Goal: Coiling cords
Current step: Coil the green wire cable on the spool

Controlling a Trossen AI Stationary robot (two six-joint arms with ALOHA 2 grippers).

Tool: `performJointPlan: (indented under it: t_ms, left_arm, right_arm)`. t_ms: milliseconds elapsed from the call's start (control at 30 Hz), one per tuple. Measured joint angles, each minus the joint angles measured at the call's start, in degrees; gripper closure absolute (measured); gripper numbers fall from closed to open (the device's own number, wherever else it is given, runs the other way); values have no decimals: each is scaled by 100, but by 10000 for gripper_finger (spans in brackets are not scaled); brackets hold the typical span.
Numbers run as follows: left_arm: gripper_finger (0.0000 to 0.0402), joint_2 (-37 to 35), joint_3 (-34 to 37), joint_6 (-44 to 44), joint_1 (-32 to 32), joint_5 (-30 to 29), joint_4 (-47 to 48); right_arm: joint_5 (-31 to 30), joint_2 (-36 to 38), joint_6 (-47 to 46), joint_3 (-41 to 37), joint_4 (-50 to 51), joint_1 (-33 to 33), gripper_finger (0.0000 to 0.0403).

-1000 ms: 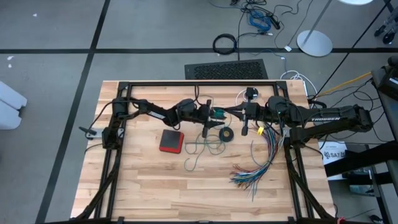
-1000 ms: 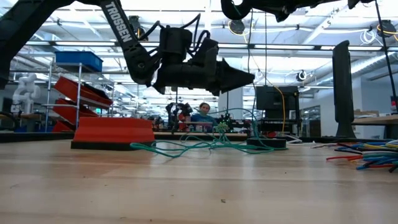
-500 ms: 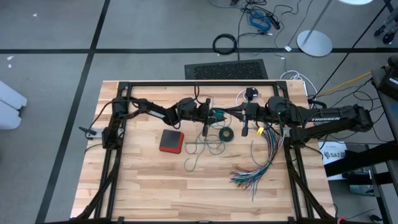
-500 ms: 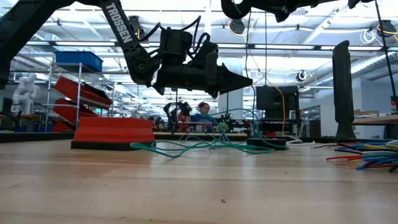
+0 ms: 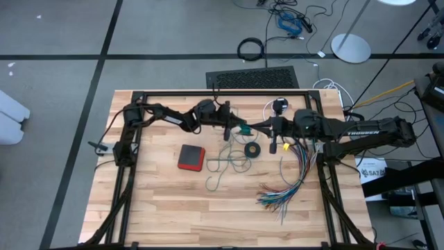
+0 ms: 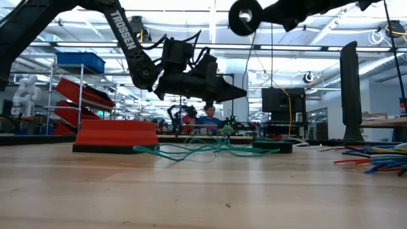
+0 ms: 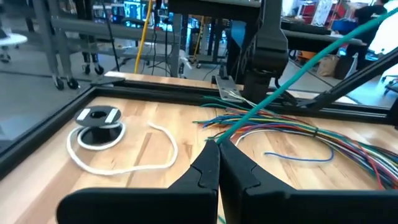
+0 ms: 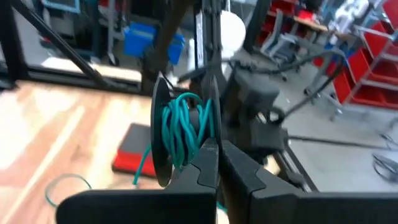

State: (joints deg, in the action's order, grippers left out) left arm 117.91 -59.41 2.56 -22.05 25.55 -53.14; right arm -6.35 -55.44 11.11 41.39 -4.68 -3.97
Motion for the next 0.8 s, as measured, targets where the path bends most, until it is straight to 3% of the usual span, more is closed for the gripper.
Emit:
performJointPlan:
  t_ms: [433, 800]
  left_arm:
    - [401, -498, 2, -192, -236, 310, 1052]
    - [401, -730, 0, -445, -669, 73, 1829]
  right_arm:
    - [-1927, 7, 727, 0, 1267, -4, 403]
    - [-1870, 6, 769, 0, 1348, -5, 403]
